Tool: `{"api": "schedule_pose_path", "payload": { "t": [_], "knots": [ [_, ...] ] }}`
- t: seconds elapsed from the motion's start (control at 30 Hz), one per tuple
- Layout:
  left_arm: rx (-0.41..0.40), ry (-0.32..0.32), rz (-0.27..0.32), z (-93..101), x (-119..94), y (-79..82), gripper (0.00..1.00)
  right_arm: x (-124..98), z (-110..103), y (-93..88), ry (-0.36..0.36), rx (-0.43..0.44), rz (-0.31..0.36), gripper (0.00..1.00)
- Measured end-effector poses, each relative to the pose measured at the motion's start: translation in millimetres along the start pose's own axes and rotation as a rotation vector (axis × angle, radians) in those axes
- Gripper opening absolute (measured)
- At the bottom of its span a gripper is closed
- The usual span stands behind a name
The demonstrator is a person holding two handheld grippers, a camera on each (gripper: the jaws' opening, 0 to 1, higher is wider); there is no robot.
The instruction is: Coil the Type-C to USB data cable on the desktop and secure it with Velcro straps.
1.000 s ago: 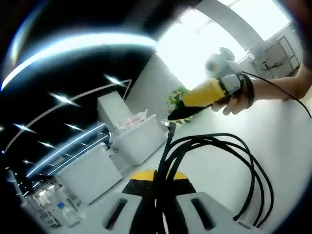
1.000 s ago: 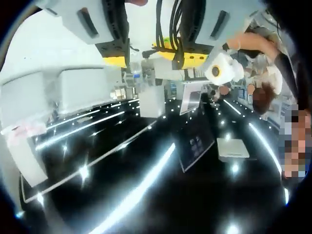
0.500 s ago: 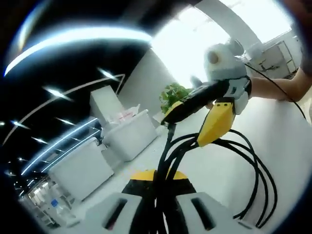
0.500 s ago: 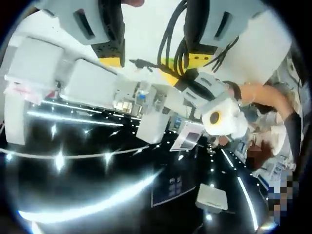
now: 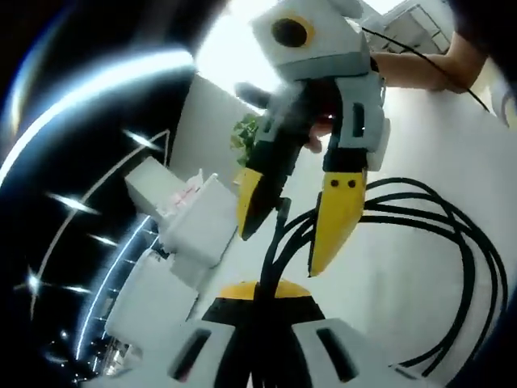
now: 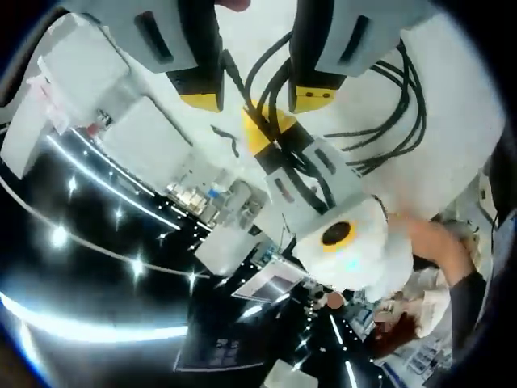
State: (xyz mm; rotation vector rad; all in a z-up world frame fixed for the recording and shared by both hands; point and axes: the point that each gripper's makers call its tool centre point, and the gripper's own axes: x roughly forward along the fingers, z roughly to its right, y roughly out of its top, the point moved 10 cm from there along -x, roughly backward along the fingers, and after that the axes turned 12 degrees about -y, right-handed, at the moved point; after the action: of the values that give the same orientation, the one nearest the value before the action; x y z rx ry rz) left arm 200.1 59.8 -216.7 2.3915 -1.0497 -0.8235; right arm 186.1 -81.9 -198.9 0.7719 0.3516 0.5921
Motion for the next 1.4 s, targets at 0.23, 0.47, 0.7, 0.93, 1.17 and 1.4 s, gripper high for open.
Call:
{"api": "schedule_pose_path", "payload": {
  "t": [0.23, 0.47, 0.7, 0.93, 1.17, 1.4],
  "knots": [
    [0.221, 0.023, -0.090, 8.4, 2.0, 9.7, 0.04, 4.3, -4.4, -4.1, 0.052, 0.086, -0.053, 0.26],
    [0.368, 0.049, -0.165, 15.6, 2.4, 14.1, 0.04, 7.4, -8.7, -8.6, 0.064, 0.163, -0.128, 0.16],
    [0.510, 0.081, -0.235, 22.3, 5.6, 13.5, 0.04, 9.5, -11.3, -10.6, 0.060, 0.147, -0.175, 0.09],
    [0.526, 0.110, -0.207, 21.1, 7.1, 8.4, 0.06, 10.0, -7.6, -10.5, 0.034, 0.174, -0.188, 0.06],
    [0.468, 0.117, -0.196, 17.7, 10.2, 2.7, 0.11, 6.0, -7.4, -5.5, 0.036, 0.160, -0.144, 0.05],
    [0.391, 0.110, -0.167, 13.3, 8.1, 1.5, 0.09, 3.9, -8.5, -2.2, 0.053, 0.152, -0.107, 0.06]
  ]
}}
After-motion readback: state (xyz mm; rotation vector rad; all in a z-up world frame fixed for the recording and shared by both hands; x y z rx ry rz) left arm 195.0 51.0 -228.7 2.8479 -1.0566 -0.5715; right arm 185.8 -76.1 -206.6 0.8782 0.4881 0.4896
